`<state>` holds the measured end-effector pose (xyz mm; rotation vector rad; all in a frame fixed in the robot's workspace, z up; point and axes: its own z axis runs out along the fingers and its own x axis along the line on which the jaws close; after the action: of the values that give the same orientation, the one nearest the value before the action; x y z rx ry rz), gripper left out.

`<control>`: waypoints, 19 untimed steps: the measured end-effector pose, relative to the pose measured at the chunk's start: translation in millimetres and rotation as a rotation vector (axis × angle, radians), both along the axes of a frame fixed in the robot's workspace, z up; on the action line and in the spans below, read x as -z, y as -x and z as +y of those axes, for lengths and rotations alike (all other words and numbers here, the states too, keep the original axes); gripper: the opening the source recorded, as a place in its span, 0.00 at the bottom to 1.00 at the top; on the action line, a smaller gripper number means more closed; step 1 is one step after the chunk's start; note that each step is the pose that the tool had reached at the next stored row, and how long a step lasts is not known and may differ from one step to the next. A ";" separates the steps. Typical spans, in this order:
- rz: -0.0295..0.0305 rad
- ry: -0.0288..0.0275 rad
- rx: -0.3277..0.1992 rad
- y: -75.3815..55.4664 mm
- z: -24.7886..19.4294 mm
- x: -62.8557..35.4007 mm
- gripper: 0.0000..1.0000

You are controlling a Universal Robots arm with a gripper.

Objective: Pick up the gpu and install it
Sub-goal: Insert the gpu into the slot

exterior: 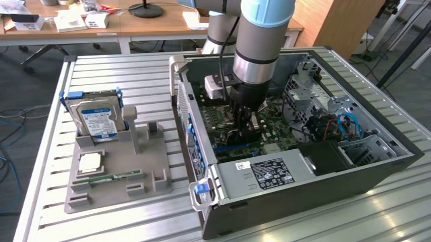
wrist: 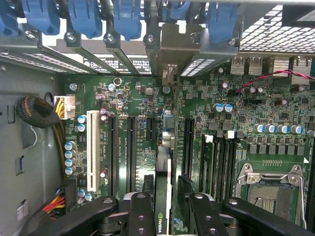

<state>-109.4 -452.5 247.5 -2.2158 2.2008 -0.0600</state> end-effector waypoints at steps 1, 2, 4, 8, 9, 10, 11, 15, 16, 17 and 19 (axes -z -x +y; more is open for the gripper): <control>0.0001 0.0004 0.000 0.0 0.0 -0.6 0.33; 0.0001 0.0002 0.000 0.0 0.0 -1.8 0.33; 0.0000 0.0001 0.000 0.0 0.0 -5.3 0.33; -0.0001 0.0000 0.000 0.0 0.0 -15.5 0.33; -0.0001 0.0000 0.000 0.0 0.0 -18.6 0.33; 0.0000 0.0001 0.000 0.0 0.0 -21.8 0.33; 0.0000 0.0001 0.000 0.0 0.0 -25.1 0.33; 0.0000 0.0001 0.000 0.0 0.0 -40.1 0.33; -0.0001 -0.0001 0.000 0.0 0.0 -43.8 0.33; 0.0000 0.0001 0.000 0.0 0.0 -47.5 0.33; 0.0000 0.0001 0.000 0.0 0.0 -54.8 0.33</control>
<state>-109.4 -452.5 302.3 -2.2158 2.2009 -0.0601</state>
